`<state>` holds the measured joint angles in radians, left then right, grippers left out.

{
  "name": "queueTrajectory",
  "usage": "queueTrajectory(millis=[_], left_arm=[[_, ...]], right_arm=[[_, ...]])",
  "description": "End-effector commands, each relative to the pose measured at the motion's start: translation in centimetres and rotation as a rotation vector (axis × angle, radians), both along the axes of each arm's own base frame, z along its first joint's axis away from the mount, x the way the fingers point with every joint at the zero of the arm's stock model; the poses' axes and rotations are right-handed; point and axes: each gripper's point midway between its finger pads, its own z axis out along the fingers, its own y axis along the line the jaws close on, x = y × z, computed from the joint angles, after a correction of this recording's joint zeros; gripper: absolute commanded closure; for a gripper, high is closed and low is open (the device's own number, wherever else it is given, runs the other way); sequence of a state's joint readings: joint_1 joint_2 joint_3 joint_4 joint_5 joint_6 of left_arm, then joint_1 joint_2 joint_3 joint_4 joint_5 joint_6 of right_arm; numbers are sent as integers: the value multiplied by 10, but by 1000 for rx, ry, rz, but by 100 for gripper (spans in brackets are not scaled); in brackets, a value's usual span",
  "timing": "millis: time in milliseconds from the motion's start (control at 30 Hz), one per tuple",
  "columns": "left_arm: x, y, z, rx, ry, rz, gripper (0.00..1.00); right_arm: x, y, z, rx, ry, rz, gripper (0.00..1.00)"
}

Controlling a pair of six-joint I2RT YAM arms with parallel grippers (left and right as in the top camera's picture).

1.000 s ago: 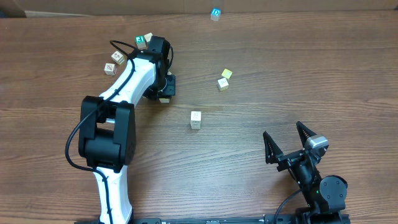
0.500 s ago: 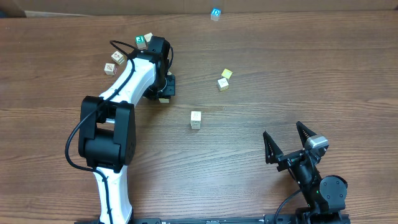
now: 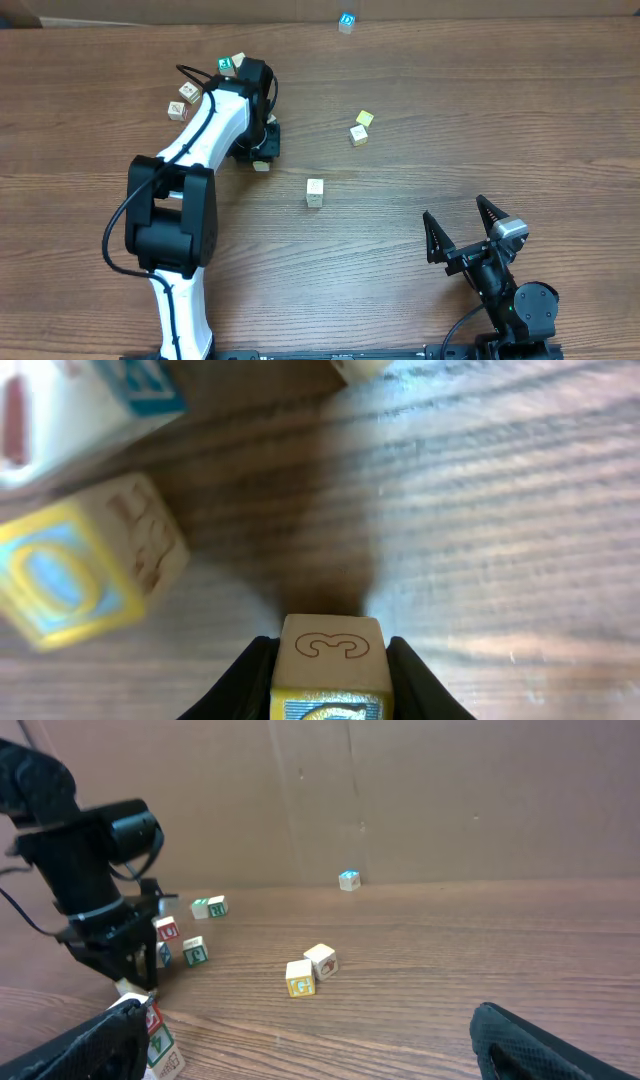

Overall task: Form a tower
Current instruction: 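Close the left gripper on the yellow 'C' block and lift it, then carry the yellow 'C' block over to the tower with the left gripper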

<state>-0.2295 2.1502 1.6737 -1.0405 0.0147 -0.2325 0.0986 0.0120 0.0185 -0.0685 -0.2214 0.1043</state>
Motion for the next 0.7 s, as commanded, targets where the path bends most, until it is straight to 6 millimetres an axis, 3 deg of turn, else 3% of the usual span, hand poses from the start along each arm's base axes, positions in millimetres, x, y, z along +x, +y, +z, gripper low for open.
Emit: queueTrajectory(millis=[0, 167, 300, 433, 667], left_arm=[[19, -7, 70, -37, -159, -3, 75], [11, -8, 125, -73, -247, 42, 75], [-1, -6, 155, -93, -290, 72, 75], [-16, -4, 170, -101, -288, 104, 76], [-38, -15, 167, -96, -218, 93, 79]], right_arm=[[0, -1, -2, 3, -4, -4, 0], [0, -1, -2, 3, -4, -4, 0], [0, -1, -2, 3, -4, -4, 0], [0, -1, -2, 3, -4, -4, 0], [0, -1, -2, 3, -4, -4, 0]])
